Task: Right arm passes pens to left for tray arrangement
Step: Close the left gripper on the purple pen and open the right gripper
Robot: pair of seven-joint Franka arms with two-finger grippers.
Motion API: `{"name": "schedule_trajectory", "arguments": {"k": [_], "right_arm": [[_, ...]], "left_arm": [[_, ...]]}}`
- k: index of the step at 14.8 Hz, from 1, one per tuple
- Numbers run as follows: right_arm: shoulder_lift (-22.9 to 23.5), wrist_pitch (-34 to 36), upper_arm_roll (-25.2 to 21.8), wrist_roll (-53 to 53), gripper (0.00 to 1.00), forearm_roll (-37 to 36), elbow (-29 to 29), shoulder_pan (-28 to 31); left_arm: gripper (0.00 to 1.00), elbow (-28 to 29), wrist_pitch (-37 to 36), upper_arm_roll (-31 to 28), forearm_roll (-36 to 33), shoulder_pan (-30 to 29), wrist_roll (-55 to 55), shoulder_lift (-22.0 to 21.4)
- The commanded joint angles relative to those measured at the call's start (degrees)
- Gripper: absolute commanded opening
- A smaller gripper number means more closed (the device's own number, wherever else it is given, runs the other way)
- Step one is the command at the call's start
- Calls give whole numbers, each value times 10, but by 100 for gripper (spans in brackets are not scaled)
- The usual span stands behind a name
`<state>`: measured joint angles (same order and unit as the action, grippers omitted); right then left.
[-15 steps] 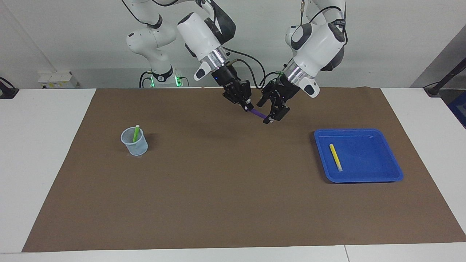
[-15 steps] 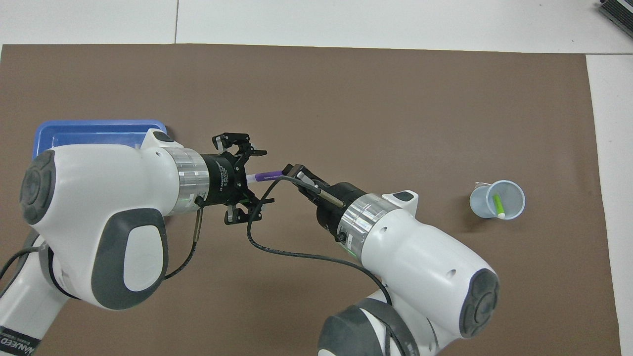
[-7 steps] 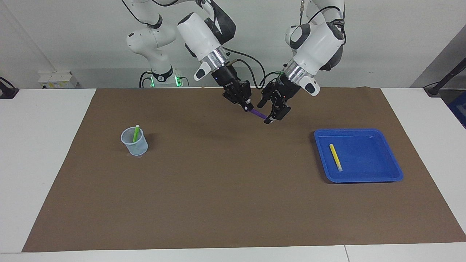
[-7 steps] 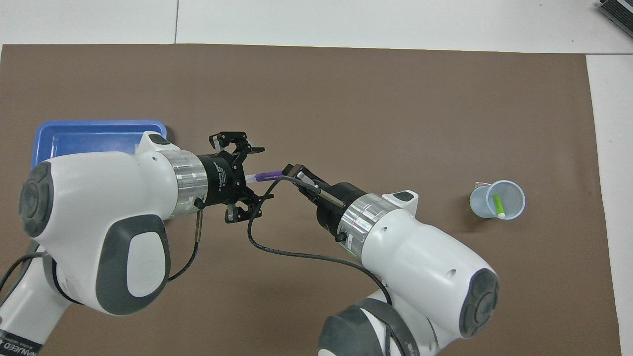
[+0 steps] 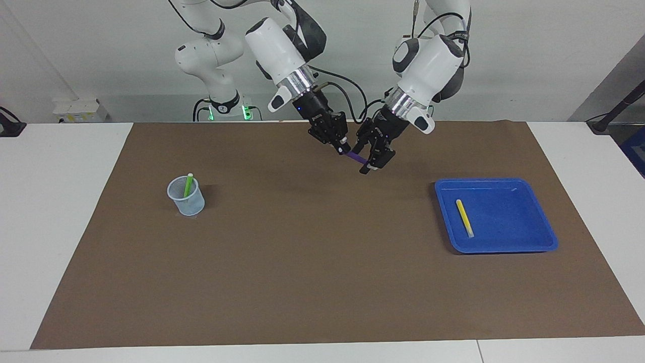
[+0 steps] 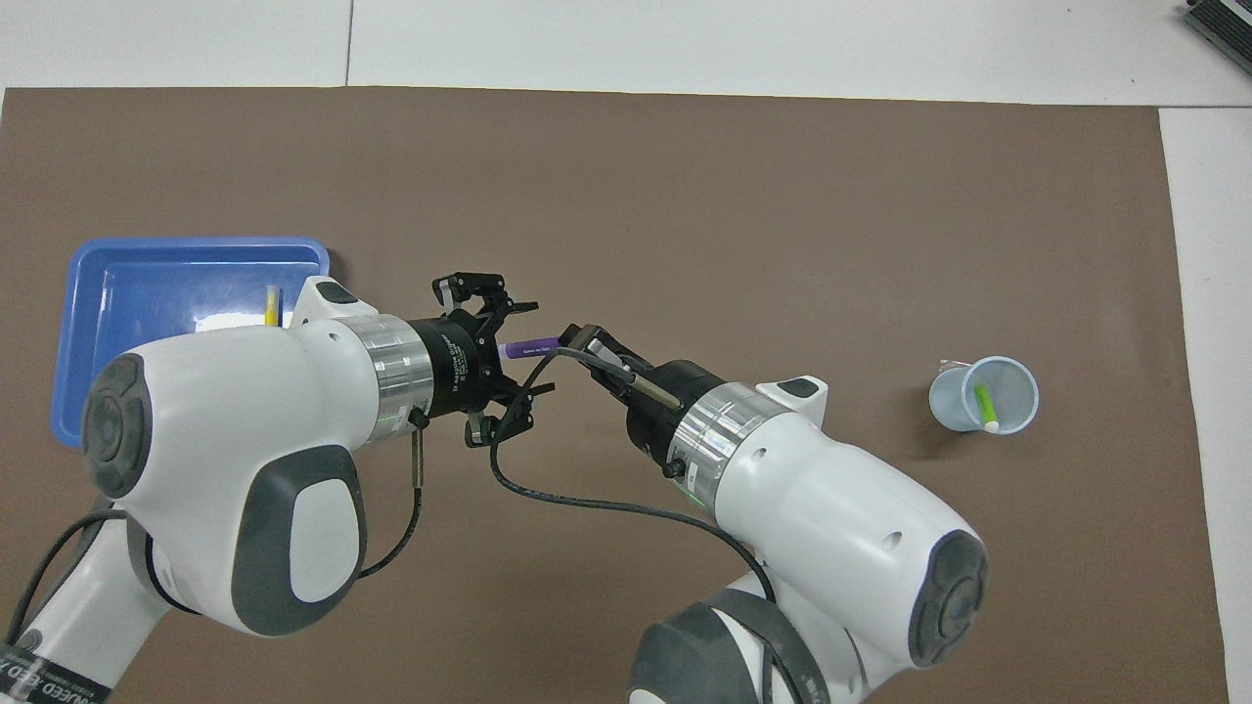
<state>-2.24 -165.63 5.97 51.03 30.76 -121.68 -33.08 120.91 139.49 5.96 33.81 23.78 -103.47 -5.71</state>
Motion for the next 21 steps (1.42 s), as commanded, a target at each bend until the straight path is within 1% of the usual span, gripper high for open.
{"name": "schedule_trajectory", "arguments": {"k": [1, 2, 3, 5, 6, 9, 11, 13, 14, 15, 16, 17, 19, 20, 21], "right_arm": [[0, -10, 1, -9, 0, 15, -2, 1], [0, -10, 1, -9, 0, 15, -2, 1], [0, -9, 1, -9, 0, 14, -2, 1], [0, -9, 1, -9, 0, 15, -2, 1], [0, -9, 1, -9, 0, 14, -2, 2], [0, -9, 1, -9, 0, 15, -2, 2], [0, -8, 1, -9, 0, 15, -2, 2], [0, -8, 1, -8, 0, 15, -1, 2], [0, -8, 1, -5, 2, 16, -1, 2], [0, -9, 1, -2, 52, 29, 0, 2], [0, -10, 1, -3, 85, 54, 0, 0], [0, -9, 0, -9, 100, 61, 1, 0], [0, 3, 0, -23, 100, 62, 1, 1], [-1, 21, -1, -54, 100, 62, 1, 6], [-2, 46, -3, -96, 100, 62, 1, 11]], "left_arm": [[63, 15, 3, -6, 2, 8, -1, -19], [45, 15, 3, -6, 2, 9, 0, -19], [36, 14, 3, -6, 2, 9, -1, -18], [3, 13, -4, -6, 2, 9, -3, -18], [0, 13, -11, -6, 2, 10, -3, -18], [0, 8, -30, -6, 1, 7, 8, -19], [0, -2, -68, -9, 1, 3, 29, -20], [0, -7, -72, -9, 1, 2, 39, -20], [0, -8, -76, -9, 1, 2, 43, -20], [0, -11, -77, -10, 1, 1, 48, -19], [0, -11, -77, -10, 1, 0, 50, -19], [0, -10, -79, -11, 0, 0, 64, -19], [0, -13, -116, -13, -1, -14, 153, -20], [0, -15, -148, -13, -8, -25, 217, -21], [0, -17, -187, -13, -32, -37, 290, -25]]}}
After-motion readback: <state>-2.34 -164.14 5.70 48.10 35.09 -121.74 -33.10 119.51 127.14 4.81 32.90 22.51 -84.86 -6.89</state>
